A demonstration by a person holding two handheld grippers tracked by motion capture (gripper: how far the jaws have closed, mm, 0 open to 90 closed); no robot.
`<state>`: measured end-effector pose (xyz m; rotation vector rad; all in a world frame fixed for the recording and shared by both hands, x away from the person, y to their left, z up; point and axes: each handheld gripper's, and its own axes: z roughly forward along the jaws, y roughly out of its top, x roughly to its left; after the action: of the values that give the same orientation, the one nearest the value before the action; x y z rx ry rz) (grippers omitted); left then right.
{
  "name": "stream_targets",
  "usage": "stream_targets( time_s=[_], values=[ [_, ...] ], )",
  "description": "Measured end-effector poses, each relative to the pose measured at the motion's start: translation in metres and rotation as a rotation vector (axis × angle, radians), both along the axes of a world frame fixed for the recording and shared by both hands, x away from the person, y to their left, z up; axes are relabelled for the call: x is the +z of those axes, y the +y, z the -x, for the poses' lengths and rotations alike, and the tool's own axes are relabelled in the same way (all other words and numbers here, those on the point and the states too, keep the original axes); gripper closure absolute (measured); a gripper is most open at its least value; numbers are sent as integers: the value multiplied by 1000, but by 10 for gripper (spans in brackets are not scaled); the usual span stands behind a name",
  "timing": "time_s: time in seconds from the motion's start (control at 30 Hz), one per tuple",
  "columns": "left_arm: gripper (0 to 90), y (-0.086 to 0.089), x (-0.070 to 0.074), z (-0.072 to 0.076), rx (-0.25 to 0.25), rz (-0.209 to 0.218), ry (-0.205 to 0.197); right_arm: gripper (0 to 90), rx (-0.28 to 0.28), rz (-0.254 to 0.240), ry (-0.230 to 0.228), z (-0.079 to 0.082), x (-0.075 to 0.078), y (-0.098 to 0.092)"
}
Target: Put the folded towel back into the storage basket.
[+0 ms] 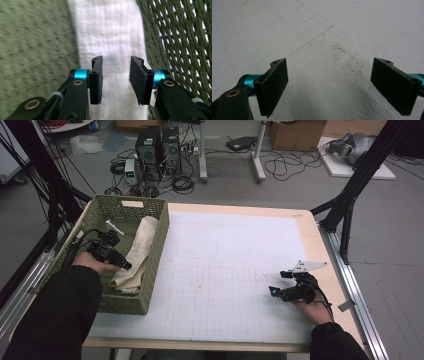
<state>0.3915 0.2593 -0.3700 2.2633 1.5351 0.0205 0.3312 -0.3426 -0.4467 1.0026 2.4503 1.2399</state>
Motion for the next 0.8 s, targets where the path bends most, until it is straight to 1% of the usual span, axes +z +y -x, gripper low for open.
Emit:
stream_targets(
  time_s=[0.03,0.1,0.13,0.2,0.23,0.27,0.3,0.33,0.37,0.4,0.43,0.47,0.53,0.6,0.63,0.67,0.7,0.73,0.77,0.8],
  values=[
    [626,1,0,0,10,-12,-7,136,0,1,6,1,0,0],
    [613,1,-3,-1,23,-64,5,137,-1,4,6,1,0,0],
    [596,0,-7,-1,21,-100,26,136,-1,4,4,1,1,0],
    [565,-5,-16,-2,8,-190,43,137,0,5,-1,2,1,0],
    [538,-7,-21,-2,-3,-228,65,136,0,6,-2,2,1,0],
    [522,-9,-26,-2,-9,-253,89,137,0,5,-1,2,1,0],
    [524,-10,-29,-2,-22,-253,108,137,-1,5,-2,1,1,0],
    [563,-10,-30,-2,-28,-226,112,137,-1,6,-1,1,1,0],
    [639,-10,-30,-2,-37,-209,118,138,-2,2,3,1,1,0],
    [701,-10,-29,-2,-35,-202,123,139,0,4,2,1,1,0],
    [796,-10,-27,-2,-36,-205,121,140,0,4,2,1,1,0],
    [850,-11,-27,-1,-30,-214,121,140,-1,2,3,1,1,0],
    [865,-8,-25,0,-15,-218,119,140,-1,1,-1,1,2,1],
    [867,-4,-23,2,20,-236,90,142,0,-2,-3,1,2,1],
    [867,-1,-21,3,37,-240,82,143,2,0,0,1,2,1],
    [868,2,-20,5,59,-242,65,143,4,0,-2,0,1,2],
    [868,5,-18,6,74,-248,54,144,5,2,1,0,1,2],
    [868,7,-18,8,79,-247,42,144,6,5,1,0,1,3],
    [867,9,-19,9,75,-224,46,144,8,5,3,0,1,3],
    [866,9,-20,10,73,-194,62,144,9,6,2,-1,1,4]
  ],
)
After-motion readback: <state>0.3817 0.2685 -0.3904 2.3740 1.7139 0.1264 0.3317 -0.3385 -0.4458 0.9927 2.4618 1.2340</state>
